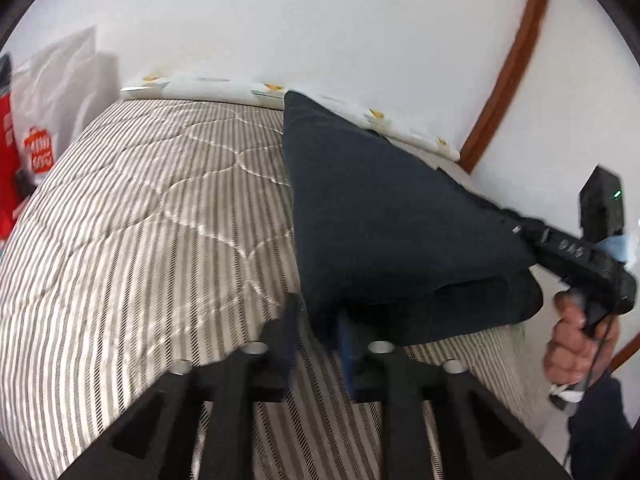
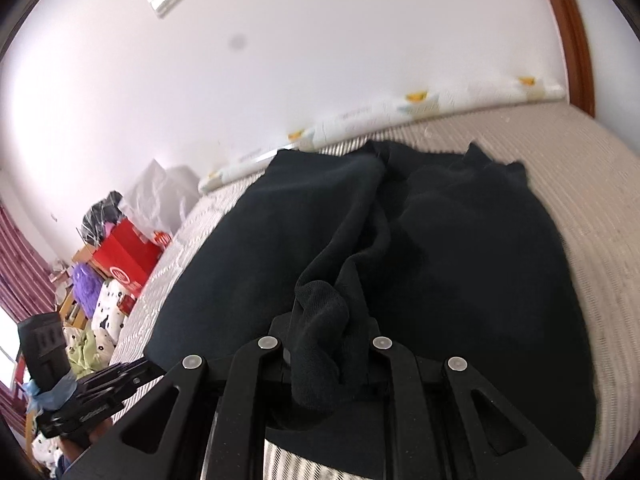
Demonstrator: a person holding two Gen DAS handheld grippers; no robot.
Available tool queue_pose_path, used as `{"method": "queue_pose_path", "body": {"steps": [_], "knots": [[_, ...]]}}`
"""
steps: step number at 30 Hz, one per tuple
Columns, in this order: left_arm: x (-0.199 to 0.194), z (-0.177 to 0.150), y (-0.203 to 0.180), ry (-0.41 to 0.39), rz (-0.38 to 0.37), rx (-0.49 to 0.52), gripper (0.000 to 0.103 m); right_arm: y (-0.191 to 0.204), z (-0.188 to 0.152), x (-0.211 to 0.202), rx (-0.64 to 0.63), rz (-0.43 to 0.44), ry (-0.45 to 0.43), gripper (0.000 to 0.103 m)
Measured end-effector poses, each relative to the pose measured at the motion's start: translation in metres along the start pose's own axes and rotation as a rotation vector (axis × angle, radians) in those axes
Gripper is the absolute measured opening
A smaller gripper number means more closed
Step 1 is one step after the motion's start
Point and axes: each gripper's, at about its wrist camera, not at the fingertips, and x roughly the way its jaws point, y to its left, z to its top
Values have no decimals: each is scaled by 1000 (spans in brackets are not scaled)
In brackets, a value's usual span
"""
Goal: Fold small clothes
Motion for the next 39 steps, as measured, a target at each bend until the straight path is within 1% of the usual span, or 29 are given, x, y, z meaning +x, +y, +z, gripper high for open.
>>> {"method": "queue_pose_path", "body": {"steps": [1,3,5,7,10,12,14,18,20,23,24,25,26,27,28,30,34,37,39], "knots": [[4,1,-4,-1,21,17,30,-1,-1,-5,-2,-10,-9,14],[6,2,-9,2,35,35,30,-4,-1,-14,-2,-27,-31,14],[8,2,-17,27,46,48,30,-10,-4,-26,-2,-43,-57,14],[8,2,-26,37,43,67,30,-16,-6,-37,3,-74,-97,14],[8,0,-44,75,45,114,30,-31,-11,-57,23,-109,-141,14],[6,-3,-54,83,45,143,31,-44,-18,-69,25,-152,-172,14],[5,-4,-63,98,28,161,32,-58,-26,-77,46,-168,-176,14],[3,-7,-71,131,-2,157,34,-79,-41,-75,77,-208,-137,14],[-2,-9,-71,133,-21,153,34,-83,-43,-72,90,-204,-108,15],[-12,-13,-68,122,-13,162,34,-81,-38,-78,97,-223,-98,24],[-16,-13,-66,114,-16,163,34,-80,-34,-82,98,-230,-101,29],[-19,-12,-64,105,-17,162,37,-80,-30,-86,96,-245,-110,31],[-23,-11,-63,95,-19,160,44,-82,-28,-90,89,-252,-113,34],[-26,-9,-62,78,-25,158,49,-83,-23,-91,81,-259,-110,39],[-29,-6,-61,57,-31,160,57,-84,-17,-90,76,-260,-102,45],[-28,0,-59,27,-25,167,57,-90,-6,-85,84,-253,-78,50],[-9,17,-54,29,-3,166,57,-105,13,-56,138,-215,12,51],[11,26,-45,55,-3,145,57,-115,24,-32,177,-206,76,51],[23,30,-40,69,-5,138,57,-123,33,-17,202,-178,110,51]]}}
